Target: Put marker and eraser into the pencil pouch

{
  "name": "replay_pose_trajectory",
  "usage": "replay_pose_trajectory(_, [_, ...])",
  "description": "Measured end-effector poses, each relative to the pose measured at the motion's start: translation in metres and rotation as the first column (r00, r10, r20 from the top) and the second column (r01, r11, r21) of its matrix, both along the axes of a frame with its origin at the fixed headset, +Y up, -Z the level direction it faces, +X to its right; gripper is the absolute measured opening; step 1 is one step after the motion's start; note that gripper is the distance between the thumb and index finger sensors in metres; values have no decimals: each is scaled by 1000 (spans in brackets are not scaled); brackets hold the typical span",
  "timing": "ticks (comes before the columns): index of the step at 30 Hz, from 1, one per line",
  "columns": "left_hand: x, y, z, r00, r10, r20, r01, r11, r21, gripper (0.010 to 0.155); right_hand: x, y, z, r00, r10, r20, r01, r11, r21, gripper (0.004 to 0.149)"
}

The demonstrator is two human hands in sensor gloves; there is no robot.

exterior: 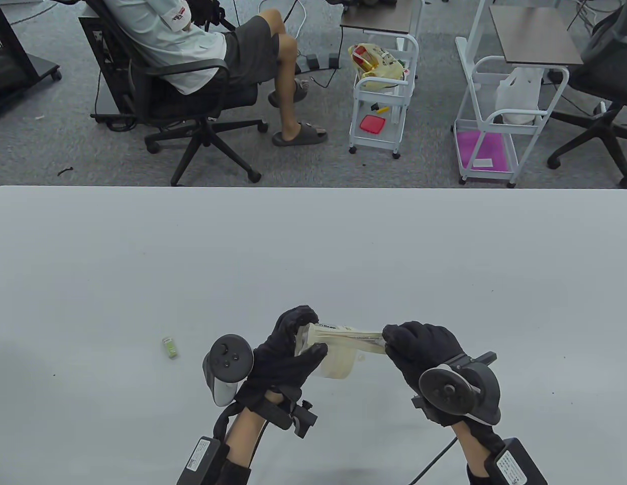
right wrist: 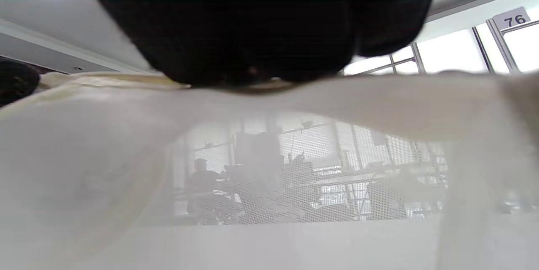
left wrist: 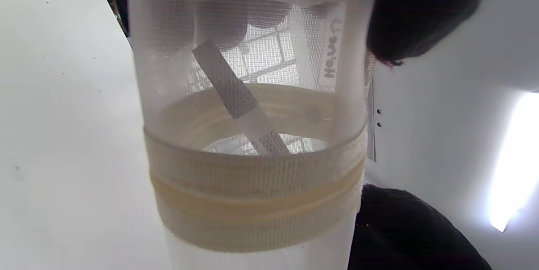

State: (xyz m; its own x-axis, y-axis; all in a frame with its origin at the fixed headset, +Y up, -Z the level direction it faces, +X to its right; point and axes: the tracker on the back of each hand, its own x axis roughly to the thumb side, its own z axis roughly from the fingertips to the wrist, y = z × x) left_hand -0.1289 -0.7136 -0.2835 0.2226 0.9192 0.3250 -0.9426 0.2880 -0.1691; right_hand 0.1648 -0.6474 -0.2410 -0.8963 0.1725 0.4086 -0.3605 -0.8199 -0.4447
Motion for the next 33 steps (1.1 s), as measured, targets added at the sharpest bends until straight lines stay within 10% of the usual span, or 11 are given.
replay_pose_trajectory(23, [-15,-2,-3,993,118,-20,-119,992,-40,71,33,-5,-14,977,-198,-83,181,968,-176,57])
replay_pose_trajectory(28, [-23,-1,-3,979,200,-44,-202,978,-41,71,65,-28,-37,836,-542,-83,441,754,-487,96])
replay_pose_trajectory(33, [-26,-2,-3,966,254,-55,-257,965,-51,71,83,-44,-48,730,-678,-84,468,586,-662,103])
